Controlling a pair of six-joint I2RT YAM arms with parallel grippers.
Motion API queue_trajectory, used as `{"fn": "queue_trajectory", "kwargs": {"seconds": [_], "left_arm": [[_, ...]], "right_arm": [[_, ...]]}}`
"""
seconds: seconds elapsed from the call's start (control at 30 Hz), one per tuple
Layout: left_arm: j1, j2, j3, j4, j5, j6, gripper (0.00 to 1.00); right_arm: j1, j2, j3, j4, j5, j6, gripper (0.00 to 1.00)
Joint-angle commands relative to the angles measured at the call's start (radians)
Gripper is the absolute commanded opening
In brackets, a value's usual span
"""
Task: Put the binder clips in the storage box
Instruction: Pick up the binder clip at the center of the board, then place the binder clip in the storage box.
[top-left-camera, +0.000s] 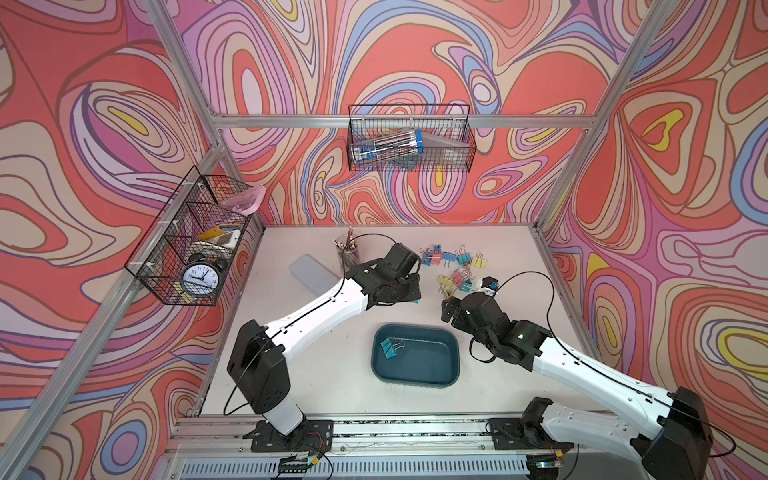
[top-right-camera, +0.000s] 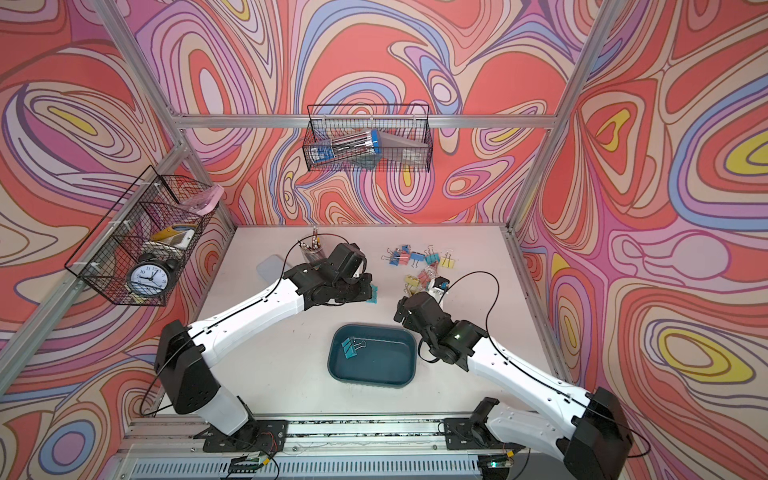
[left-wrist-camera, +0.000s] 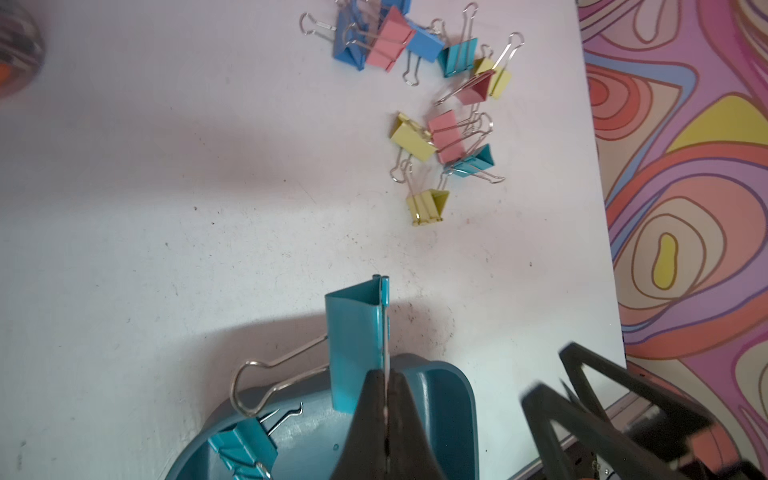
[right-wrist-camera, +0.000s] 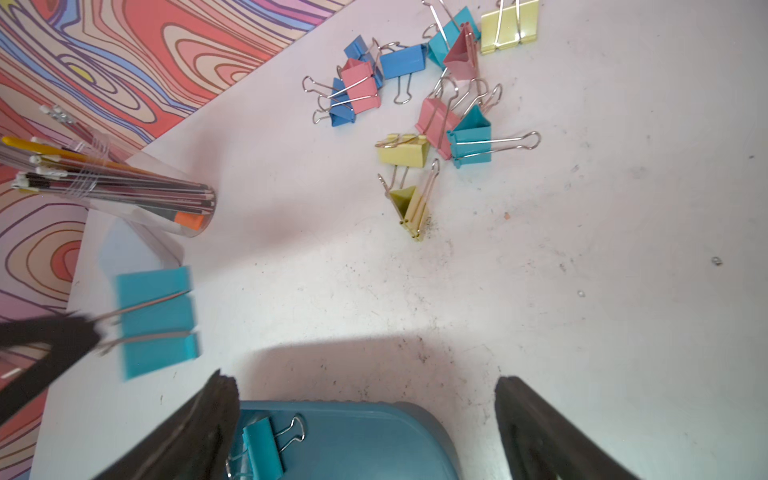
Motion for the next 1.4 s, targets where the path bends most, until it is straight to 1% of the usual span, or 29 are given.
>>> {"fn": "queue_trajectory", "kwargs": {"seconds": [0.0,0.1,0.13,0.27,0.33,0.43,0.53,0.63,0.73,0.93,1.13,1.27,1.33,1.37], "left_arm": [[-0.086,-0.040,0.066,-0.350,-0.196,0.038,0.00],[-0.171,-0.063,0.108,-0.531,-0.292,-0.029,0.00],[-0.194,-0.069,0.113,-0.575,-0.306,-0.052,0.00],[-0.282,-0.064,0.110,-0.732,-0.323,-0.153,0.00],[-0.309,-0.053,0.078,-0.756,-0.321,-0.184,0.00],[-0.315,-0.047,-0.010,-0.722,-0.287,-0.218,0.00],[-0.316,-0.048,-0.081,-0.628,-0.257,-0.212,0.00],[-0.317,-0.024,-0.119,-0.550,-0.223,-0.195,0.00],[-0.316,0.015,-0.137,-0.505,-0.213,-0.188,0.00],[-0.321,0.110,-0.122,-0.501,-0.282,-0.181,0.00],[-0.343,0.202,-0.124,-0.483,-0.406,-0.199,0.00],[-0.349,0.265,-0.152,-0.443,-0.416,-0.208,0.00],[-0.357,0.271,-0.160,-0.430,-0.418,-0.216,0.00],[-0.362,0.262,-0.166,-0.417,-0.418,-0.214,0.04]], "right_arm": [[-0.041,-0.007,0.019,-0.053,-0.011,-0.021,0.98],[-0.077,-0.003,0.014,-0.062,-0.033,-0.031,0.98],[-0.086,-0.002,0.010,-0.061,-0.039,-0.034,0.98],[-0.115,0.002,-0.012,-0.031,-0.087,-0.050,0.98],[-0.122,0.010,-0.018,-0.014,-0.107,-0.053,0.98],[-0.127,0.032,-0.005,-0.010,-0.126,-0.058,0.98],[-0.127,0.047,0.008,-0.012,-0.141,-0.065,0.98],[-0.127,0.056,0.014,-0.014,-0.154,-0.068,0.98],[-0.127,0.066,0.017,-0.016,-0.160,-0.063,0.98],[-0.126,0.079,0.011,0.005,-0.184,-0.043,0.98],[-0.127,0.098,0.011,0.020,-0.221,-0.044,0.98],[-0.126,0.093,0.007,0.023,-0.233,-0.051,0.98],[-0.127,0.084,0.005,0.018,-0.231,-0.058,0.98],[-0.127,0.079,0.005,0.014,-0.231,-0.062,0.98]]}}
